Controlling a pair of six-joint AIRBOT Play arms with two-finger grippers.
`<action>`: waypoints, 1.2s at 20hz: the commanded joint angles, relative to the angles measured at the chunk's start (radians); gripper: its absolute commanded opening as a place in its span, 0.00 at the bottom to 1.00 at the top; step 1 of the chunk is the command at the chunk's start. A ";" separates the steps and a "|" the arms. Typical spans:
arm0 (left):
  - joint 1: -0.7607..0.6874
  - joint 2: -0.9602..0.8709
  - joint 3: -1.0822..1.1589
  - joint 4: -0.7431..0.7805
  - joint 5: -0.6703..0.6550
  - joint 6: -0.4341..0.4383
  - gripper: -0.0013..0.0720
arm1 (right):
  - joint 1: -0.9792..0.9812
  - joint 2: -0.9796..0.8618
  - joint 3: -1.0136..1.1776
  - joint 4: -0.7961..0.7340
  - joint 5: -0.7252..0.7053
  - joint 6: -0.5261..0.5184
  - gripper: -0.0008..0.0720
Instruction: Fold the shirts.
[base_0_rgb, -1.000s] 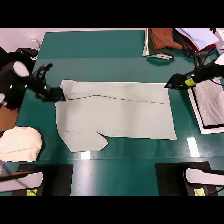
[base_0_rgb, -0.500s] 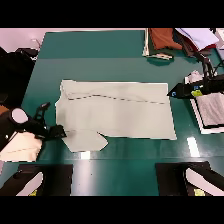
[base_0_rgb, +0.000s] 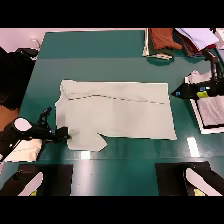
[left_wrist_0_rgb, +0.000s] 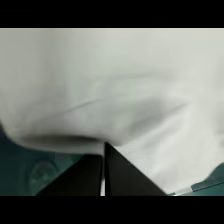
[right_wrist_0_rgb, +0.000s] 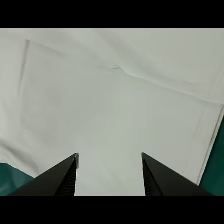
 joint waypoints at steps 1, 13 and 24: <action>0.001 0.003 0.092 -0.018 -0.060 0.035 0.05 | -0.115 0.034 -0.086 -0.053 0.051 0.001 0.63; -0.002 0.003 0.223 -0.021 -0.079 0.097 0.05 | -0.343 -0.180 -0.535 -0.019 -0.028 -0.032 0.63; -0.002 0.182 0.290 0.131 -0.323 0.033 0.04 | -0.233 0.076 -0.518 -0.043 0.024 -0.066 0.04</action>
